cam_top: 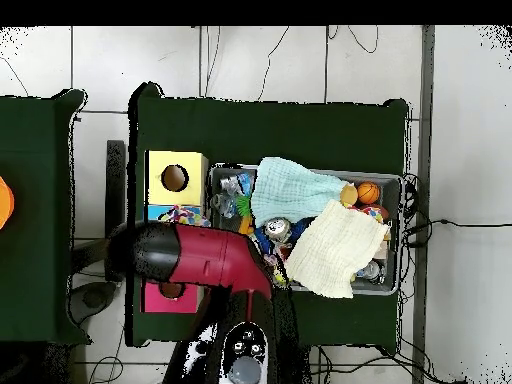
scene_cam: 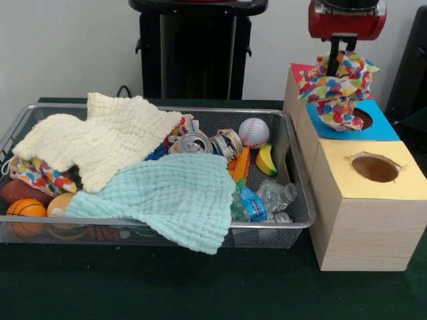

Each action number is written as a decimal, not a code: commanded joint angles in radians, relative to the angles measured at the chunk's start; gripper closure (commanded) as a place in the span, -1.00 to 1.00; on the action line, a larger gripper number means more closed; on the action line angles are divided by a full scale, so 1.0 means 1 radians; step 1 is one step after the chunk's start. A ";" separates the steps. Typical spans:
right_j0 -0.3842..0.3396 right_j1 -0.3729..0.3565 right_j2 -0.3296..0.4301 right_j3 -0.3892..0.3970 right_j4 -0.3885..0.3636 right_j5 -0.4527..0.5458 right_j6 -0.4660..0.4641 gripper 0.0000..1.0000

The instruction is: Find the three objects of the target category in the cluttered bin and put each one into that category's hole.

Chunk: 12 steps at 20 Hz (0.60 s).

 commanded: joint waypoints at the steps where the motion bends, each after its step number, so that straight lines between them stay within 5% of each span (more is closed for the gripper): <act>1: -0.013 0.120 0.035 -0.112 0.038 0.008 0.251 1.00; 12: 0.055 0.190 -0.007 -0.233 0.055 0.055 0.327 1.00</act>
